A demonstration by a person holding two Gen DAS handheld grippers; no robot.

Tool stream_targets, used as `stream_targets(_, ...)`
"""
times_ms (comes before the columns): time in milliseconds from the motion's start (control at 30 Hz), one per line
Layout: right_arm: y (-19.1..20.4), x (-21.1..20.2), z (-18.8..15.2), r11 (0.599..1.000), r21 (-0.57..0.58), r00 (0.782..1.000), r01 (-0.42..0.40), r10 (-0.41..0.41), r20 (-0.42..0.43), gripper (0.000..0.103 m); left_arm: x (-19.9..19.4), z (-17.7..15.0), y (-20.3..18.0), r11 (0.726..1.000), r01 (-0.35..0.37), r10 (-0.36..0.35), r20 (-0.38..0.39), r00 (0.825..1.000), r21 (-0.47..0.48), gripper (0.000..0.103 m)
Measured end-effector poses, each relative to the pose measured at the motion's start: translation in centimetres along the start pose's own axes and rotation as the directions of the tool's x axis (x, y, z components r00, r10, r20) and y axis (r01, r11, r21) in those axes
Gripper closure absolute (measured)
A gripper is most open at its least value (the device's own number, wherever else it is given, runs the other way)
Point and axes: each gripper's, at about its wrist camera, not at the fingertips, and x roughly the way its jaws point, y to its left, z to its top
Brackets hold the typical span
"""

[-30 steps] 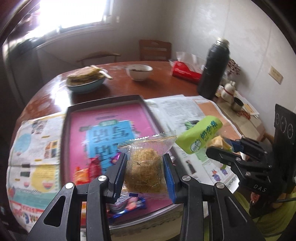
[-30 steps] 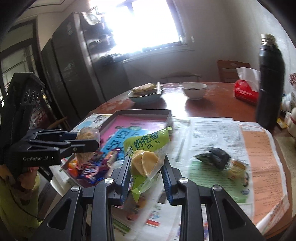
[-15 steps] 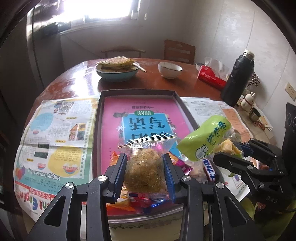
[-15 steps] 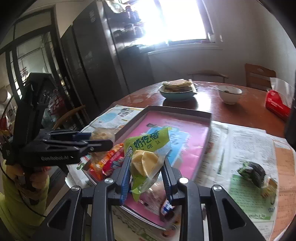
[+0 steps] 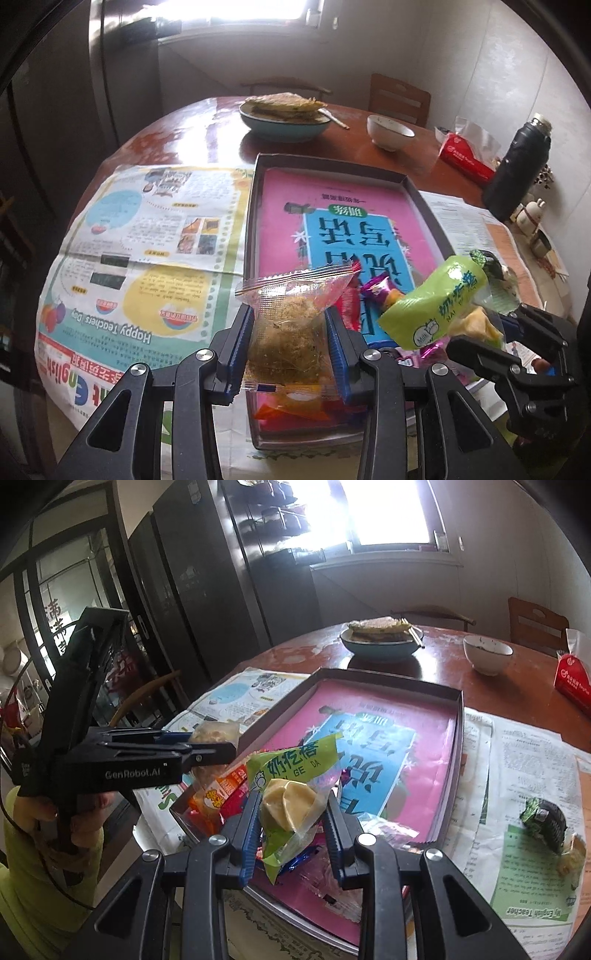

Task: Organize snacks
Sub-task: 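Carry the bread bun bag and yellow cake bag over the pink tray with both tools, then open both tools to drop the bread bun bag and yellow cake bag in the tray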

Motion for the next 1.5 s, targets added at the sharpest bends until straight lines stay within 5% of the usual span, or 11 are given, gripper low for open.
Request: stream_targets(1500, -0.1, 2.1, -0.9, 1.0, -0.007, 0.999, 0.021, -0.021, -0.043, 0.068, 1.8, -0.2, -1.6, 0.999, -0.008, 0.01, -0.034, 0.999, 0.04, 0.062)
